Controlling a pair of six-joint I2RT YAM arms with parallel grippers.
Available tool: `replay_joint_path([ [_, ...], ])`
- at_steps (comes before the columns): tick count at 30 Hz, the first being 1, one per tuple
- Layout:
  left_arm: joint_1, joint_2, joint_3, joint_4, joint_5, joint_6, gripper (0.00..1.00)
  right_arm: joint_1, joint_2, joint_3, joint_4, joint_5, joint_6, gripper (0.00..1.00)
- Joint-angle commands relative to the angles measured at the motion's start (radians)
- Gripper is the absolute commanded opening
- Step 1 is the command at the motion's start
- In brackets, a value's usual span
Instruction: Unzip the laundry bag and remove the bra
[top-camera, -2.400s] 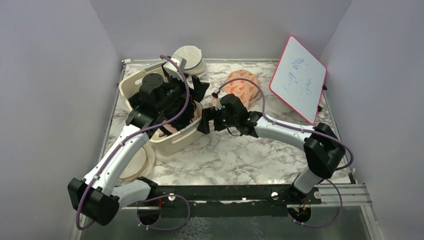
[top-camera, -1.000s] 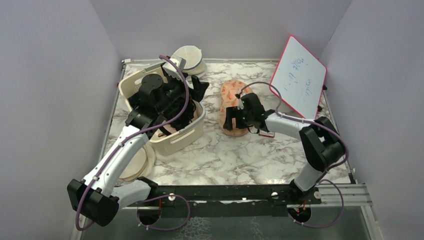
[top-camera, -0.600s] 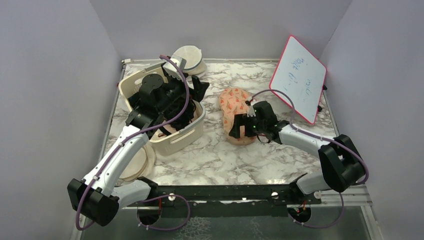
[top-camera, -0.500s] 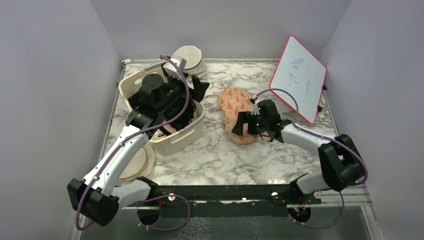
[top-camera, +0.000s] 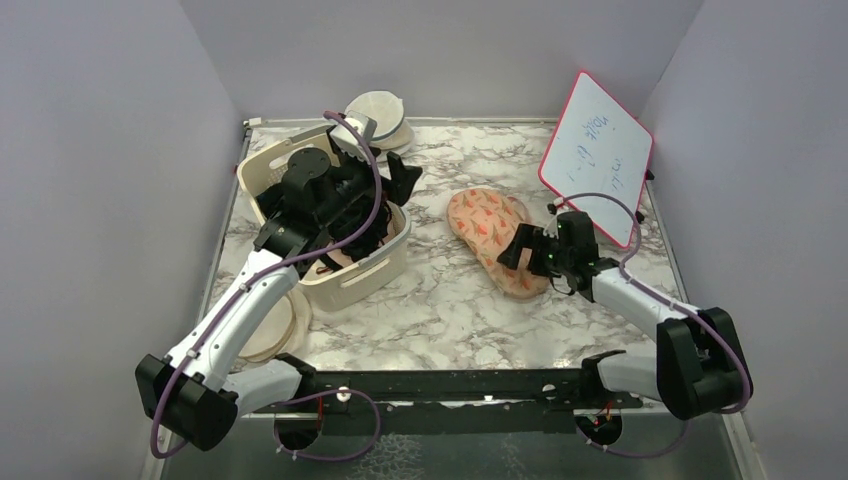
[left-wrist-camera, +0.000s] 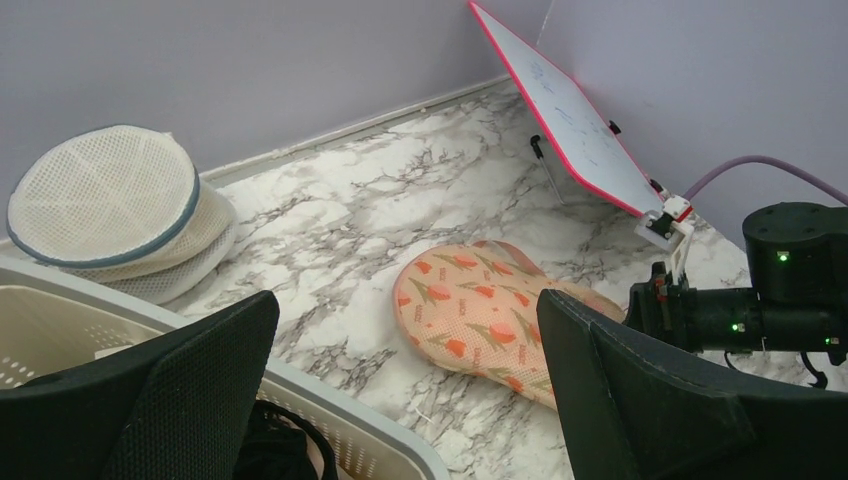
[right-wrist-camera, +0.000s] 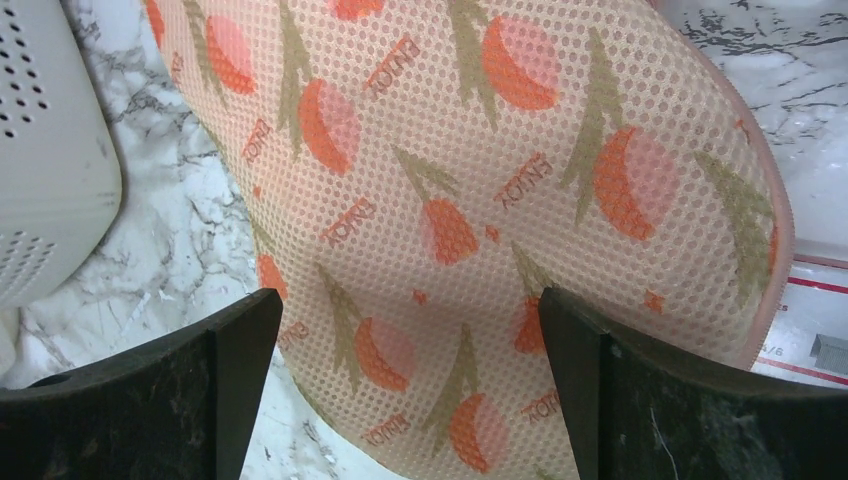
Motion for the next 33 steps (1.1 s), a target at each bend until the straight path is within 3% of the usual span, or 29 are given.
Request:
replay_joint_path([
  [1, -0.017, 0.025, 0.007, 0.027, 0.04, 0.0, 0.99, -0.016, -0.049, -0.016, -0.042, -0.051, -0.07, 1.0],
  [5, -0.052, 0.062, 0.016, 0.025, 0.072, -0.01, 0.99, -0.015, -0.04, 0.04, -0.086, -0.213, -0.154, 1.0],
  [9, -0.124, 0.096, 0.017, 0.015, 0.056, -0.012, 0.99, -0.013, -0.136, 0.091, -0.14, -0.284, -0.146, 1.0],
  [16, -0.307, 0.172, -0.002, 0.002, -0.042, -0.091, 0.99, -0.013, -0.363, 0.208, -0.336, -0.014, -0.122, 1.0],
  [22, -0.374, 0.305, -0.043, 0.019, -0.038, -0.305, 0.85, -0.013, -0.608, 0.167, -0.347, 0.156, -0.089, 1.0],
  [28, -0.375, 0.477, -0.101, 0.12, 0.114, -0.524, 0.8, -0.013, -0.777, 0.135, -0.356, 0.222, -0.098, 1.0],
  [33, -0.375, 0.576, -0.106, 0.152, 0.142, -0.594, 0.69, -0.013, -0.808, 0.116, -0.34, 0.156, -0.103, 1.0],
])
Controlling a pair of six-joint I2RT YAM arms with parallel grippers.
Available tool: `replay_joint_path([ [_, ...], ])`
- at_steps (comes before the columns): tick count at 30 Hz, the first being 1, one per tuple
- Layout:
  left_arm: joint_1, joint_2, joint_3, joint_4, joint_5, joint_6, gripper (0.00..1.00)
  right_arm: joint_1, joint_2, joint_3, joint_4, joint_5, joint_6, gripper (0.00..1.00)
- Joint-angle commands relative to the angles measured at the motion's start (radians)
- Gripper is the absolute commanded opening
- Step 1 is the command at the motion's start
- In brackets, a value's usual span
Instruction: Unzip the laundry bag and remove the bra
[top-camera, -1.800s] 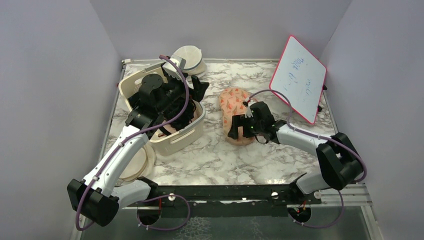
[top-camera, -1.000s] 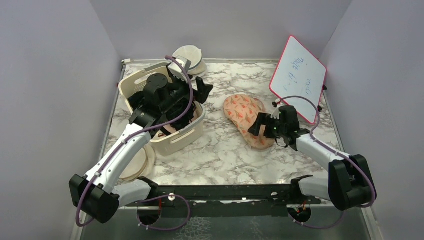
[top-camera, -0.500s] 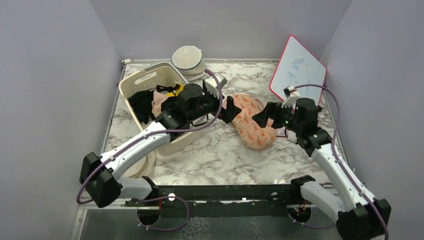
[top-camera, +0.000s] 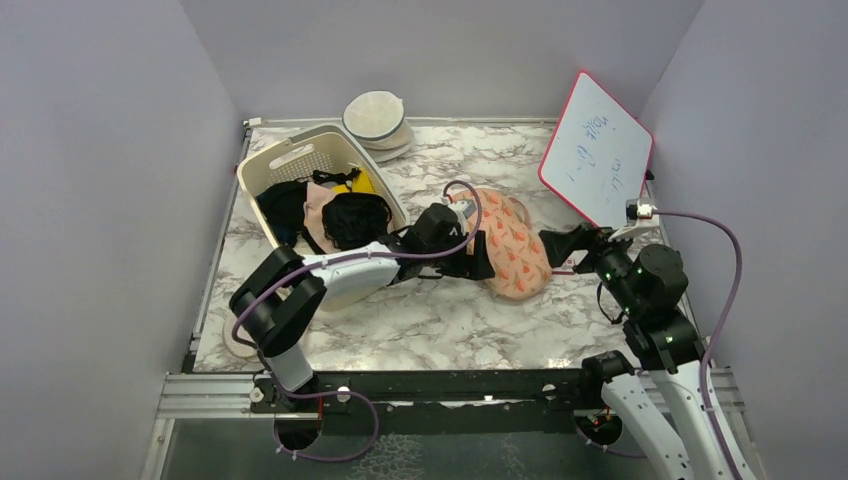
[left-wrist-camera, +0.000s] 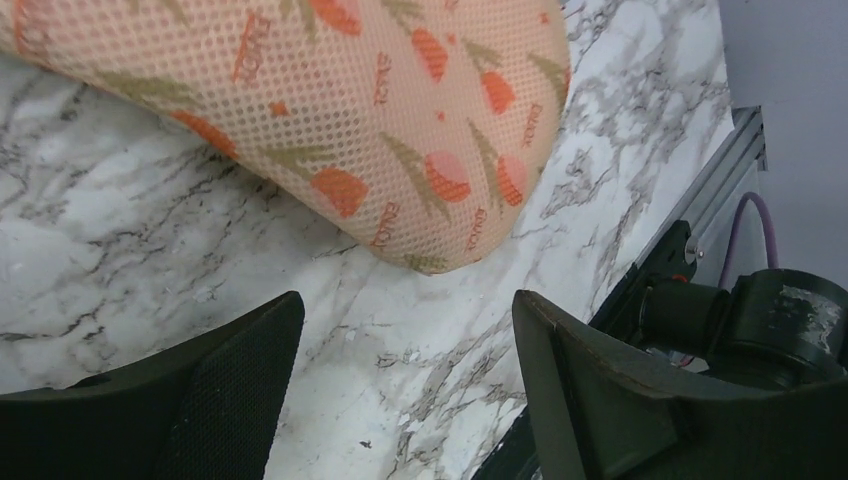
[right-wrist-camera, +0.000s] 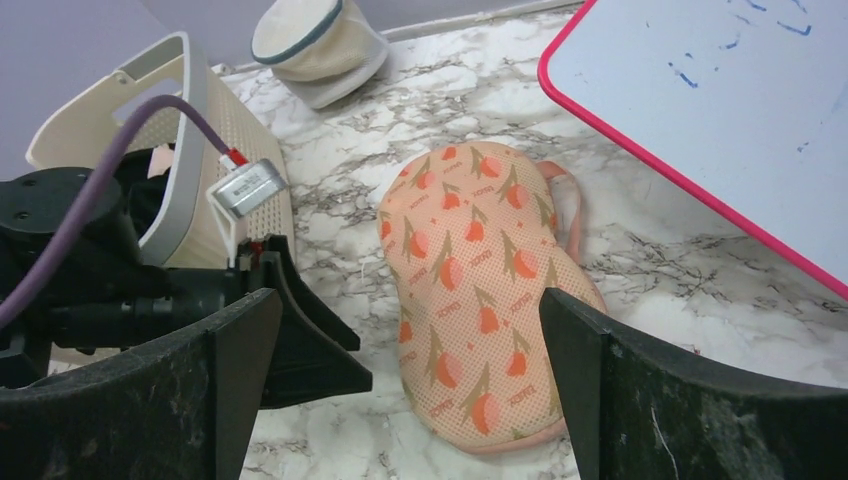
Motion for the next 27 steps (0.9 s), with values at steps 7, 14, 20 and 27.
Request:
replay_joint_path([
  [7, -0.005, 0.177, -0.017, 0.128, 0.08, -0.194, 0.65, 0.0, 0.044, -0.035, 0.001, -0.101, -0.003, 1.0],
  [14, -0.007, 0.249, 0.025, 0.137, 0.079, -0.176, 0.58, 0.0, 0.085, -0.101, 0.061, -0.199, 0.059, 1.0],
  [20, -0.005, 0.279, 0.046, 0.144, 0.115, -0.172, 0.46, 0.0, 0.117, -0.147, 0.092, -0.239, 0.079, 1.0],
  [27, 0.022, 0.263, 0.055, 0.167, 0.171, -0.159, 0.18, 0.0, 0.203, -0.188, 0.106, -0.292, 0.099, 0.99],
])
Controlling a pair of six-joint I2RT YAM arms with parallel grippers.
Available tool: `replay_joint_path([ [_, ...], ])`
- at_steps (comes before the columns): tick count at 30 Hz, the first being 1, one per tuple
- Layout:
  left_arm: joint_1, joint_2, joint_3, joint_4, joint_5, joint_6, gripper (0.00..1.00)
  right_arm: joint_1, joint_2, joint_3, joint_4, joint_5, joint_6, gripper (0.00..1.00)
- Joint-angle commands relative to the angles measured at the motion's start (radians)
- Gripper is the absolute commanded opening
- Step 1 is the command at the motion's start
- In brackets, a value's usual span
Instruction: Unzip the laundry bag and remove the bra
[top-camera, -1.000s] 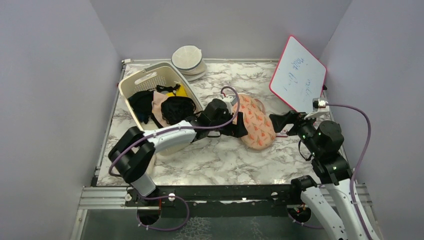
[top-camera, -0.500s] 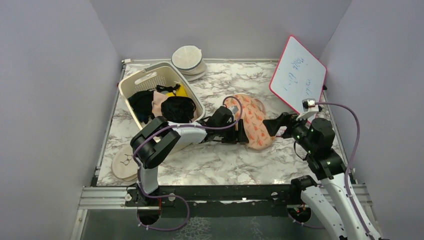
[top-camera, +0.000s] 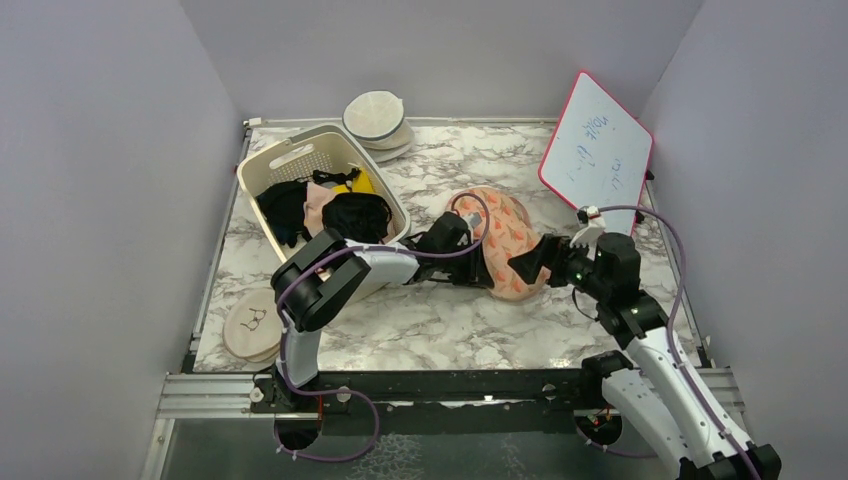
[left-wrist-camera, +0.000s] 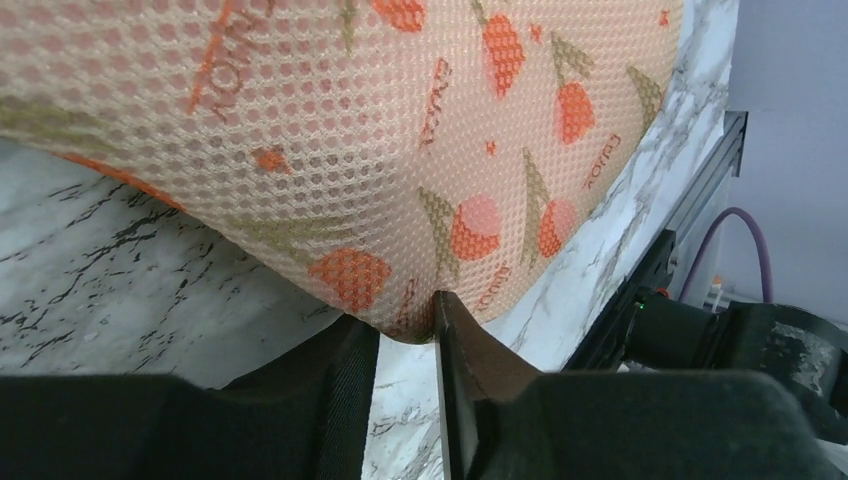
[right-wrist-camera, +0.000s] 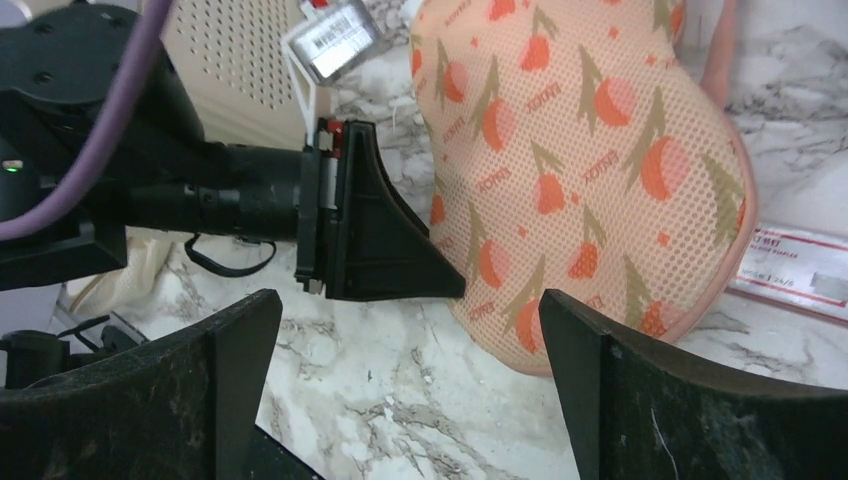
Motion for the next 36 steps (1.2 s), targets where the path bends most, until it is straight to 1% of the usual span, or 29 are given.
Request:
replay_joint_path([
  [1, 0.028, -0.018, 0.015, 0.032, 0.064, 0.013, 0.15, 0.0, 0.056, -0.02, 0.031, -0.036, 0.039, 0.99],
  [3, 0.041, -0.038, 0.014, 0.034, 0.073, 0.013, 0.05, 0.0, 0.084, -0.034, 0.043, -0.019, 0.052, 0.99],
  [4, 0.047, -0.051, 0.014, 0.032, 0.073, 0.014, 0.01, 0.0, 0.098, -0.045, 0.053, -0.022, 0.053, 0.98],
  [5, 0.05, -0.065, 0.015, 0.03, 0.07, 0.016, 0.0, 0.0, 0.114, -0.055, 0.067, -0.029, 0.054, 0.97],
  [9, 0.066, -0.13, -0.002, 0.026, 0.049, 0.022, 0.0, 0.0, 0.183, -0.103, 0.139, -0.074, 0.056, 0.88],
  [15, 0.096, -0.213, -0.045, 0.061, 0.033, -0.017, 0.0, 0.0, 0.308, -0.117, 0.285, -0.165, 0.026, 0.84],
  [18, 0.119, -0.221, -0.056, 0.063, 0.032, -0.034, 0.0, 0.0, 0.384, -0.073, 0.328, -0.167, -0.018, 0.84],
  [19, 0.127, -0.248, -0.056, 0.063, 0.035, -0.037, 0.0, 0.0, 0.416, -0.053, 0.34, -0.167, -0.033, 0.85],
  [22, 0.152, -0.258, -0.046, 0.059, 0.047, -0.031, 0.0, 0.0, 0.53, 0.026, 0.36, -0.191, -0.081, 0.85],
  [23, 0.159, -0.258, -0.042, 0.054, 0.048, -0.028, 0.0, 0.0, 0.574, 0.055, 0.354, -0.194, -0.093, 0.85],
  [25, 0.17, -0.259, -0.037, 0.044, 0.045, -0.018, 0.0, 0.002, 0.613, 0.115, 0.32, -0.194, -0.11, 0.85],
  [27, 0.176, -0.261, -0.039, 0.042, 0.038, -0.017, 0.0, 0.01, 0.606, 0.145, 0.288, -0.184, -0.11, 0.85],
  [29, 0.179, -0.264, -0.04, 0.039, 0.032, -0.023, 0.0, 0.033, 0.553, 0.143, 0.265, -0.156, -0.102, 0.85],
  [34, 0.201, -0.267, -0.059, 0.058, 0.032, -0.059, 0.0, 0.16, 0.407, 0.139, 0.118, 0.046, -0.093, 0.86],
  [36, 0.209, -0.264, -0.06, 0.061, 0.04, -0.066, 0.0, 0.213, 0.378, 0.129, 0.091, 0.109, -0.078, 0.85],
])
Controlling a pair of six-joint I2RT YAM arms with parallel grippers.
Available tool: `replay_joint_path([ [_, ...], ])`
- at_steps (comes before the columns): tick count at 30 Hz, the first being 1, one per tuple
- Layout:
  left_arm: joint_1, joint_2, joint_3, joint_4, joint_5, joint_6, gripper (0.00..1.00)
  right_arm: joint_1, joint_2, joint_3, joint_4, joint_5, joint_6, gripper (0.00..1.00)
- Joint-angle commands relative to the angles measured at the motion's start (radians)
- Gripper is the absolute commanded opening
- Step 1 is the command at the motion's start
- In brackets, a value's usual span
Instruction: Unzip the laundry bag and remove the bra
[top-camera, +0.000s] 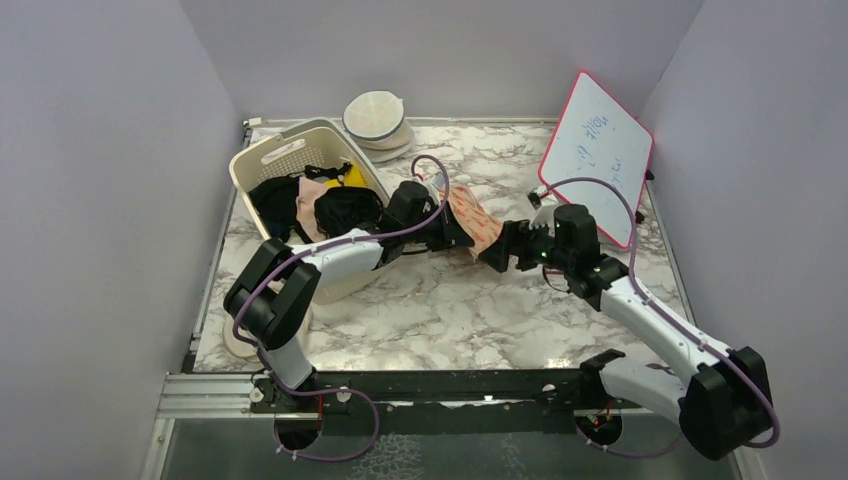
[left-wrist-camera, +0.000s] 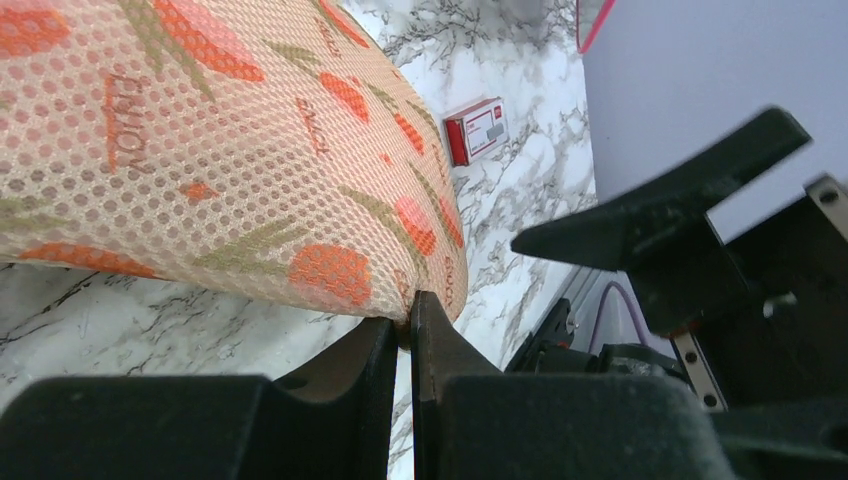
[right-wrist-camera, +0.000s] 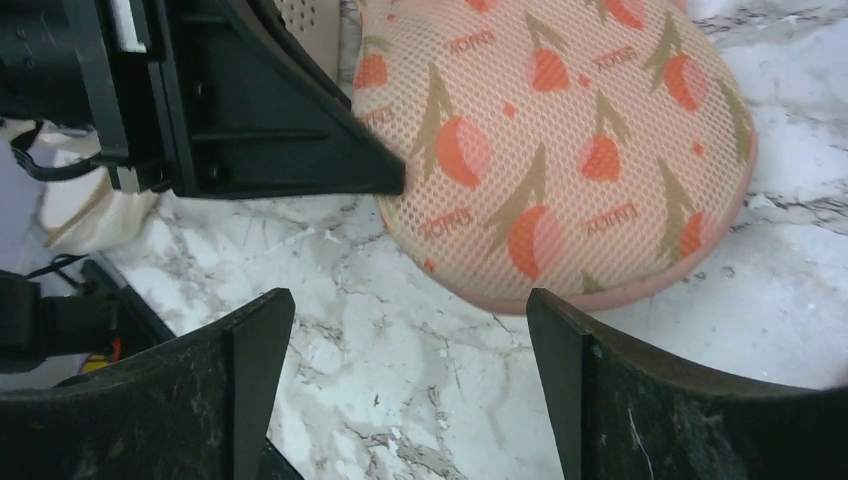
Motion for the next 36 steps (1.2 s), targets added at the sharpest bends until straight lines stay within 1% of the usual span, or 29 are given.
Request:
replay_joint_path([
  [1, 0.037, -0.032, -0.008, 0.037, 0.007, -0.028, 0.0, 0.121, -0.078, 0.001, -0.113, 0.201, 0.01, 0.84],
  [4, 0.04, -0.031, -0.003, 0.037, 0.02, -0.026, 0.0, 0.2, -0.079, -0.041, -0.061, 0.263, 0.033, 0.78],
  [7, 0.041, -0.033, -0.005, 0.037, 0.018, -0.026, 0.0, 0.279, -0.028, -0.035, -0.004, 0.325, 0.049, 0.62],
  [9, 0.041, -0.032, -0.006, 0.04, 0.02, -0.03, 0.0, 0.335, 0.02, -0.013, 0.025, 0.394, 0.064, 0.56],
  [12, 0.041, -0.031, -0.005, 0.042, 0.026, -0.03, 0.0, 0.388, 0.088, 0.013, 0.057, 0.53, 0.12, 0.55],
  [15, 0.041, -0.033, -0.005, 0.043, 0.026, -0.03, 0.0, 0.418, 0.154, 0.031, 0.094, 0.626, 0.167, 0.53],
  [19, 0.041, -0.03, -0.006, 0.042, 0.031, -0.036, 0.0, 0.477, 0.231, 0.07, 0.101, 0.792, 0.223, 0.52],
  [20, 0.041, -0.029, -0.007, 0.044, 0.031, -0.038, 0.0, 0.491, 0.239, 0.077, 0.104, 0.828, 0.234, 0.5],
  [21, 0.04, -0.029, -0.009, 0.045, 0.032, -0.039, 0.0, 0.503, 0.247, 0.081, 0.112, 0.856, 0.24, 0.46],
  [23, 0.041, -0.028, -0.01, 0.045, 0.034, -0.04, 0.0, 0.52, 0.263, 0.087, 0.116, 0.922, 0.269, 0.44],
  [27, 0.041, -0.03, -0.008, 0.045, 0.036, -0.041, 0.0, 0.541, 0.301, 0.102, 0.113, 1.005, 0.315, 0.44],
  [29, 0.041, -0.03, -0.009, 0.045, 0.038, -0.041, 0.0, 0.545, 0.324, 0.118, 0.082, 1.05, 0.368, 0.44],
  [32, 0.041, -0.03, -0.012, 0.047, 0.04, -0.046, 0.0, 0.546, 0.347, 0.133, 0.087, 1.068, 0.369, 0.44],
  [36, 0.041, -0.034, -0.013, 0.049, 0.04, -0.046, 0.0, 0.546, 0.357, 0.145, 0.1, 1.098, 0.374, 0.39],
])
